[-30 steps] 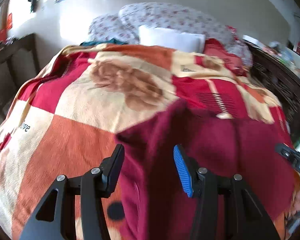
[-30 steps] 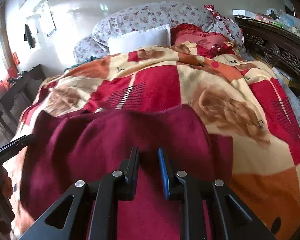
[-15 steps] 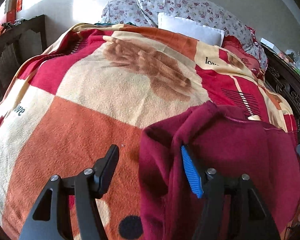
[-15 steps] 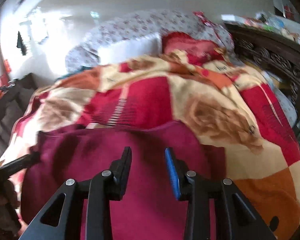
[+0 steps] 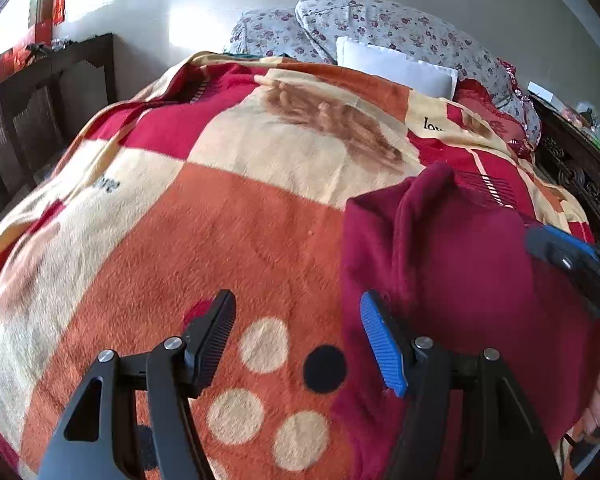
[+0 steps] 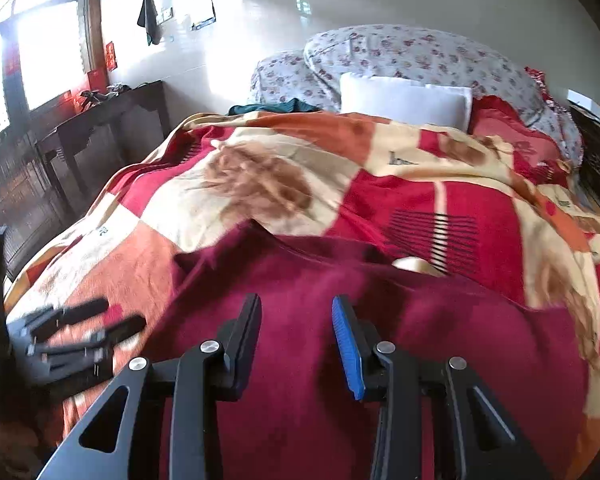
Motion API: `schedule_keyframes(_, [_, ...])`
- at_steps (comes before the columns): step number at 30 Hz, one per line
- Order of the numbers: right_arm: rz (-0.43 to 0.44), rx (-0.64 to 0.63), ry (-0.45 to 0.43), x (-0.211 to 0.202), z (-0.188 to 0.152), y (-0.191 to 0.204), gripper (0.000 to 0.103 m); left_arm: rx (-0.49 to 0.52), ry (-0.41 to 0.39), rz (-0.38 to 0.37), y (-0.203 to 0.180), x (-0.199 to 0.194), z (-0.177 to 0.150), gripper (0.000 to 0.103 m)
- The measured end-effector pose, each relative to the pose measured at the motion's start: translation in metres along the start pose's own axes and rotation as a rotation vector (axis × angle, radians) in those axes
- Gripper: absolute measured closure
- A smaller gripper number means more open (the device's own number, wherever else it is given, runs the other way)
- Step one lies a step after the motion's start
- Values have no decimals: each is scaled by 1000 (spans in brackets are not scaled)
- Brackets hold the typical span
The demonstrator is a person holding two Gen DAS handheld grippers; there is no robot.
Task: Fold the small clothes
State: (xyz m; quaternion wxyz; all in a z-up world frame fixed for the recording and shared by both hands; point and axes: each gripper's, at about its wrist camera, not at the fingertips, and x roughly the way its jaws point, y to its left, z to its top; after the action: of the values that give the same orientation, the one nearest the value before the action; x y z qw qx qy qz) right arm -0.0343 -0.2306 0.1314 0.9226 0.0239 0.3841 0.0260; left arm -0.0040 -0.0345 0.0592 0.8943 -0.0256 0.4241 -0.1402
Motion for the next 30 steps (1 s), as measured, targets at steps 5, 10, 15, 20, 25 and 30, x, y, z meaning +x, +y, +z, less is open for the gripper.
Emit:
schedule_keyframes(5, [33,7,28,36,15,15,63,-71,14,-111,16,3,-20,32])
schedule_keyframes(10, [53,45,52,75,20,24,62,-63,47,-176,12,7,-26,32])
schedule_keyframes(15, [7,6,19,84,15,34,62,-85,73,-213,19,10,-25,31])
schedule_keyframes(20, [38,42,55,77,21,26,62,-116,76,-278,26,5,-22,31])
schedule_keyframes(25, [108,90,48,57,20,24,61,-89,58,-299,21,-3,-24,31])
schedule_keyframes(30, [129,94,108,73,15,32,58,-95,42,-336,22,-12,-24,29])
